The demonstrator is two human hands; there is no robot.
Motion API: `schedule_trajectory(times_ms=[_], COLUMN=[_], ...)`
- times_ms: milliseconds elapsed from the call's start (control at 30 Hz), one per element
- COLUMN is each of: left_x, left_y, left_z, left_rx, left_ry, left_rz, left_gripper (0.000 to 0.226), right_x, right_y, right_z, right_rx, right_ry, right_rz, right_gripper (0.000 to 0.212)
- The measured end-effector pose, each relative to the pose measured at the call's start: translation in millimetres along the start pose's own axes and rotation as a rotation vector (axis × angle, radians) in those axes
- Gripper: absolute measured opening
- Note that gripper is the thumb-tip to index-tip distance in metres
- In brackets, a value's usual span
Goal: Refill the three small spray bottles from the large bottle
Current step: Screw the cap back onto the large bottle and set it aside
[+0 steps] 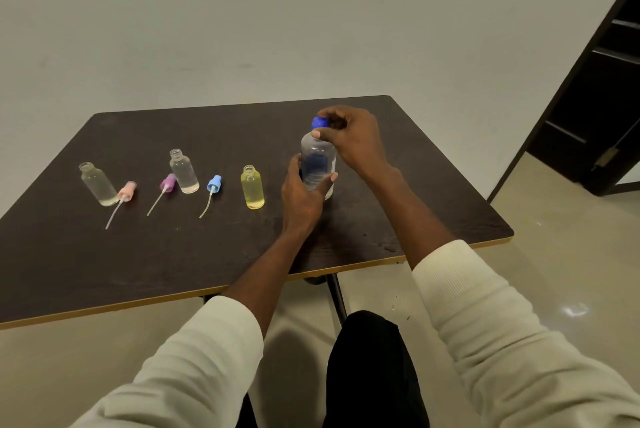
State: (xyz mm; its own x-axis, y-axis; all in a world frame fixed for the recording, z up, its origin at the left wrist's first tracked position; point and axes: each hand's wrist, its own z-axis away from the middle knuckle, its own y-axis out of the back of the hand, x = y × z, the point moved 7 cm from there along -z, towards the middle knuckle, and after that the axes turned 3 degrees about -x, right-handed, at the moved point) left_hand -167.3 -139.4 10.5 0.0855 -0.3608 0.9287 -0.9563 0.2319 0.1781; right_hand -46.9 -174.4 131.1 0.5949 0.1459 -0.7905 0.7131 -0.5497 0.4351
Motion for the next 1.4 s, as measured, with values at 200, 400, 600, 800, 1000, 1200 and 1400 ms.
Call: schedule_trajectory(times_ms=[200,400,600,800,1000,1200,1400], left_x=[1,2,2,5,6,3,1], left_y=[1,1,3,4,3,5,3], left_z=[1,1,1,3,3,2,1], left_rx=[0.006,0.004,0.020,0.018,0.006,0.026,0.014], left_ry=[0.003,-0.003,-0.002,-0.009,-0.003,-0.012,-0.014], left_rz=[0.013,0.012,0.017,0.022,0.023,0.034,0.037], left_gripper=[0.071,0.071,0.071,0.068,0.069,0.068,0.069], right_x=[-8,-5,-3,-7,-2,0,0], right_y=[-2,1,5,2,-4,-1,-1], right_z=[-4,-6,-8,-5,-5,-9,-10], right_rx=[-0.155,-0.161,-0.072,-0.137,-0.221,-0.134,-0.098], right_ry=[0.047,0.018,0.012,0.083,0.028,-0.008,0.011], right_rz=[0.110,0.111,-0.011,0.119,0.138,0.003,0.106], right_gripper=[0.044,0.030,0.019,0.046,0.035,0.030,0.036])
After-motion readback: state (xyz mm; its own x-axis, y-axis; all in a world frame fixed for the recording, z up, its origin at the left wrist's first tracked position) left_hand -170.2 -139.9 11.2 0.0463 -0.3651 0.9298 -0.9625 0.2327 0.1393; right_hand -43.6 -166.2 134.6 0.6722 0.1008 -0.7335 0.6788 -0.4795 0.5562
